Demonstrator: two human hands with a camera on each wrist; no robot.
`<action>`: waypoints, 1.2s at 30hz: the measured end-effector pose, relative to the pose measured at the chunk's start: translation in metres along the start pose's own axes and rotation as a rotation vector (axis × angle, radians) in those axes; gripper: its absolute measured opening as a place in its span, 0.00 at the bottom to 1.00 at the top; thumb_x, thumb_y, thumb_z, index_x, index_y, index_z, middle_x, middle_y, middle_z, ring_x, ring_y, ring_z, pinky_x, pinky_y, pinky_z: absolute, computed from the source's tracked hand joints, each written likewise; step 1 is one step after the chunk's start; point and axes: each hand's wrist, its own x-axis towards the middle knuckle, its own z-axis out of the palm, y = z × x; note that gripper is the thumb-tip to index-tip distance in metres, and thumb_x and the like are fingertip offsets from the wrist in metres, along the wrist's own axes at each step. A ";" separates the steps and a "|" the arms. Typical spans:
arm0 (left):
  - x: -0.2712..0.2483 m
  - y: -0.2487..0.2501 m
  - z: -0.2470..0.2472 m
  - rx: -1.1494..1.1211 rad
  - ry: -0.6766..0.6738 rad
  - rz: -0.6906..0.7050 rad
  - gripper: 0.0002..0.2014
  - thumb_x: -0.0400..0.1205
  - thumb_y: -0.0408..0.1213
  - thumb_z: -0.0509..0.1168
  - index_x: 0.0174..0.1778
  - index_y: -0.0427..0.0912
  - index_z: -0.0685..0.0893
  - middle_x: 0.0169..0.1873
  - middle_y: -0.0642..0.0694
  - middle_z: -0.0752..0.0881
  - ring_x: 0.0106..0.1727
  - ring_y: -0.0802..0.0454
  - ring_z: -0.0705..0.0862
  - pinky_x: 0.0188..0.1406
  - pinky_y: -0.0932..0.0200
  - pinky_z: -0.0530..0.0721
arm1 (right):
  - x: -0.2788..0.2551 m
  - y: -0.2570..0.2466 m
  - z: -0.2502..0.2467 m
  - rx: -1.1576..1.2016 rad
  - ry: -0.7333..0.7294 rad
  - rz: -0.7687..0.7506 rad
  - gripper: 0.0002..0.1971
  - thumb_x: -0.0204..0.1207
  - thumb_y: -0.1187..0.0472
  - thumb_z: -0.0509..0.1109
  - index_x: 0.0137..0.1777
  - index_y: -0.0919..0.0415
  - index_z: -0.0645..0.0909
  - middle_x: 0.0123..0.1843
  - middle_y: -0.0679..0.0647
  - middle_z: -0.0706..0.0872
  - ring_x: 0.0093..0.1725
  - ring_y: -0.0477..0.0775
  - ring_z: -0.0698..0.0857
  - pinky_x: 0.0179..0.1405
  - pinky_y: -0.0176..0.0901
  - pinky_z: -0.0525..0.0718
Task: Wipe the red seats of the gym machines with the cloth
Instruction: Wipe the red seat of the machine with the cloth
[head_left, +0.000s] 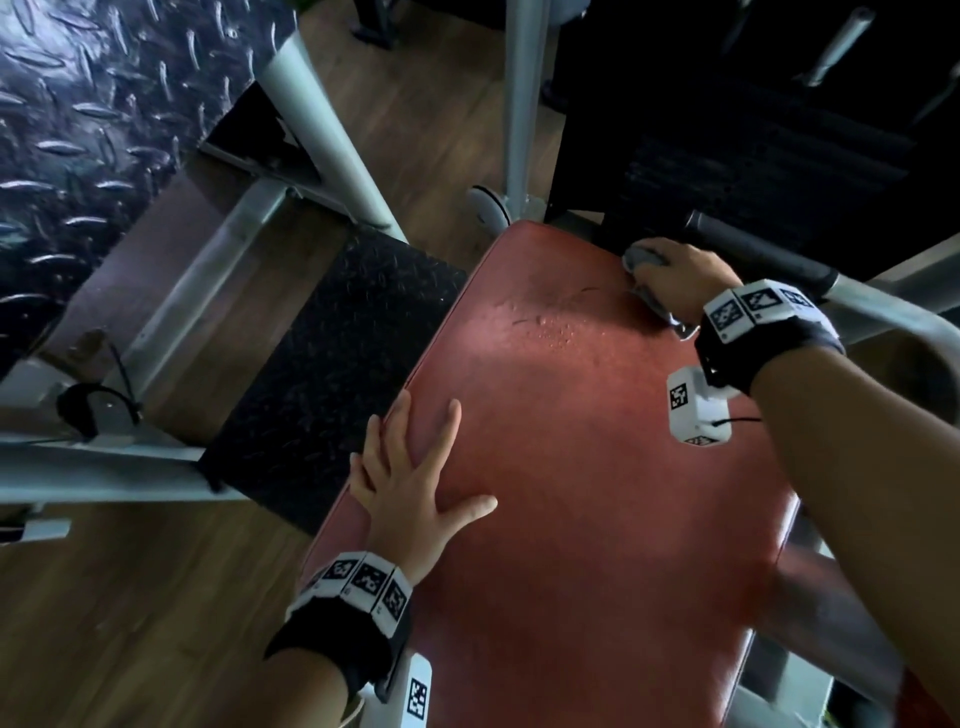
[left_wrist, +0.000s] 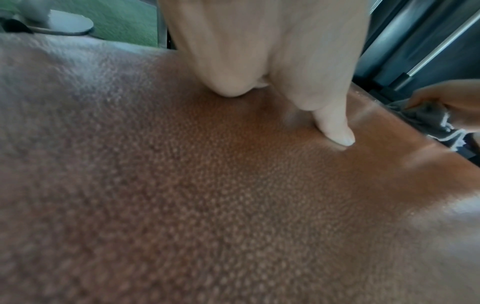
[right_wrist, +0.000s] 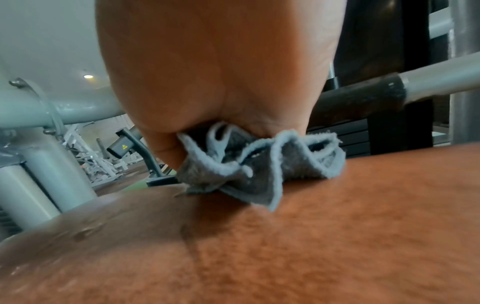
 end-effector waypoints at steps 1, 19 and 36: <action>0.000 -0.001 0.000 0.000 -0.004 -0.004 0.51 0.68 0.70 0.69 0.78 0.80 0.39 0.81 0.62 0.27 0.83 0.47 0.27 0.79 0.30 0.37 | 0.006 -0.007 0.004 0.002 -0.009 -0.005 0.16 0.81 0.48 0.56 0.64 0.41 0.79 0.57 0.56 0.87 0.51 0.63 0.85 0.53 0.53 0.84; 0.001 -0.004 0.005 0.033 0.011 0.007 0.51 0.67 0.73 0.66 0.78 0.79 0.36 0.80 0.61 0.25 0.83 0.46 0.27 0.79 0.29 0.38 | 0.034 -0.029 0.031 -0.074 0.025 -0.102 0.24 0.78 0.42 0.60 0.75 0.35 0.66 0.71 0.55 0.77 0.64 0.64 0.80 0.64 0.58 0.79; 0.001 -0.005 0.006 0.064 0.035 -0.008 0.51 0.67 0.74 0.65 0.76 0.81 0.35 0.81 0.61 0.26 0.83 0.45 0.30 0.80 0.31 0.41 | -0.077 0.052 0.038 -0.230 0.362 0.000 0.26 0.80 0.45 0.62 0.78 0.46 0.69 0.70 0.58 0.65 0.64 0.69 0.67 0.64 0.63 0.71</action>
